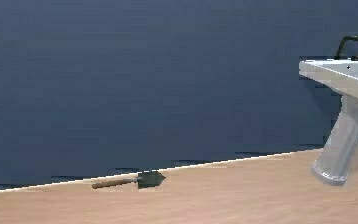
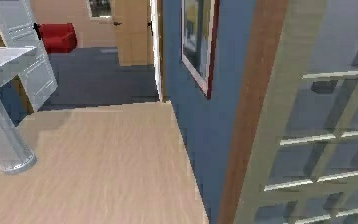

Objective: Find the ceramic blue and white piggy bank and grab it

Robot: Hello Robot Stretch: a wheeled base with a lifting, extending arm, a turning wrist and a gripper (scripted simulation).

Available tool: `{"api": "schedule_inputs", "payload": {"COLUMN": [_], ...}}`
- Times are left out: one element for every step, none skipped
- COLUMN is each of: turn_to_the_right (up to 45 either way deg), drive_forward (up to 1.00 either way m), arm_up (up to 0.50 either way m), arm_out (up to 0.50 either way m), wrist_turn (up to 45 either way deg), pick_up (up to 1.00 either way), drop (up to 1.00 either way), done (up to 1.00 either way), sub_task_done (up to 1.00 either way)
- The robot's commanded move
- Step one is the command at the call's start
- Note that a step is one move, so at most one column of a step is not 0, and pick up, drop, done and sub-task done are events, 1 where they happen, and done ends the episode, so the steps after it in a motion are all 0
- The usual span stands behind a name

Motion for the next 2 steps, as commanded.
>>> {"api": "schedule_inputs", "payload": {"turn_to_the_right": [45.0,21.0], "drive_forward": [0.00,0.00], "arm_up": [0.00,0.00], "arm_out": [0.00,0.00], "wrist_turn": [0.0,0.0], "pick_up": [0.00,0.00], "drop": [0.00,0.00], "done": [0.00,0.00], "sub_task_done": [0.00,0.00]}}
